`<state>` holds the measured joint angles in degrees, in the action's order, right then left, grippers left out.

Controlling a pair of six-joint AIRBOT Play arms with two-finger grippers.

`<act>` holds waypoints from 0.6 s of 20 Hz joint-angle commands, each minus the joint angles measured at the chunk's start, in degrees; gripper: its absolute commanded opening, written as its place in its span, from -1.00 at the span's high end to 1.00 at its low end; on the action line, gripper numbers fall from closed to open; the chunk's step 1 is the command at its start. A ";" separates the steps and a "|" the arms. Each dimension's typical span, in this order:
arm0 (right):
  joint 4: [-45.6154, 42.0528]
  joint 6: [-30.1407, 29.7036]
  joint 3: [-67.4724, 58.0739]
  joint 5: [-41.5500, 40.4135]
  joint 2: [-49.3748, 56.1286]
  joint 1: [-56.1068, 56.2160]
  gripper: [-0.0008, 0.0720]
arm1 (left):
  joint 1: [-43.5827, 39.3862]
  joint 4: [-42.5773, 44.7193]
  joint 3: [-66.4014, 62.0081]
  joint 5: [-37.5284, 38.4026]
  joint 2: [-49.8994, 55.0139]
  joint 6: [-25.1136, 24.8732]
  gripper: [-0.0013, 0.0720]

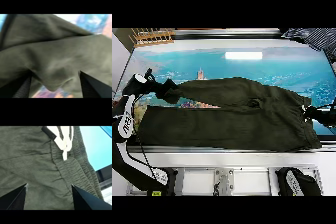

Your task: Fold the clothes and pants, and hang the long-sleeved shirts on hangers.

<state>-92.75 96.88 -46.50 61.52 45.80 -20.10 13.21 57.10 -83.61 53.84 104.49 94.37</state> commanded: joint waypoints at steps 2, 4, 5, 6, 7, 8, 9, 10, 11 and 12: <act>0.07 0.00 -0.02 0.39 0.04 0.07 -0.64 | -0.37 -4.61 -0.63 -1.20 1.18 1.22 -0.73; 0.04 0.00 -0.02 0.37 0.07 0.07 -0.65 | -0.37 -4.17 -0.59 0.04 1.18 1.22 -0.72; 0.04 0.00 -0.02 0.37 0.07 0.07 -0.64 | -0.37 -4.15 -0.59 0.39 1.18 1.14 -0.46; 0.04 0.00 -0.02 0.37 0.07 0.07 -0.64 | -0.37 -4.13 -0.59 0.59 1.16 0.52 0.29; 0.04 0.00 -0.02 0.37 0.04 0.07 -0.65 | -0.37 -4.13 -0.59 0.61 1.16 -0.22 0.85; 0.04 -0.02 -0.02 0.39 0.07 0.07 -0.64 | -0.20 -4.15 -0.59 0.48 0.87 -0.52 0.95; 0.07 -0.02 -0.02 0.39 0.04 0.07 -0.64 | -0.22 -4.15 -0.61 -0.26 0.17 -0.90 0.95; 0.04 -0.02 -0.02 0.37 0.04 0.07 -0.64 | -0.26 -4.15 -0.90 -1.97 -1.11 -1.90 0.95; 0.04 0.00 -0.02 0.37 0.07 0.07 -0.64 | -0.33 -4.15 -2.12 -2.95 -2.38 -2.99 0.95; 0.07 0.00 -0.02 0.39 0.04 0.07 -0.64 | -0.46 -4.11 -4.44 -2.89 -3.98 -5.05 0.95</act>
<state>-92.75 96.86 -46.50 61.89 45.84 -20.10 12.86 53.06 -85.36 52.82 103.28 92.90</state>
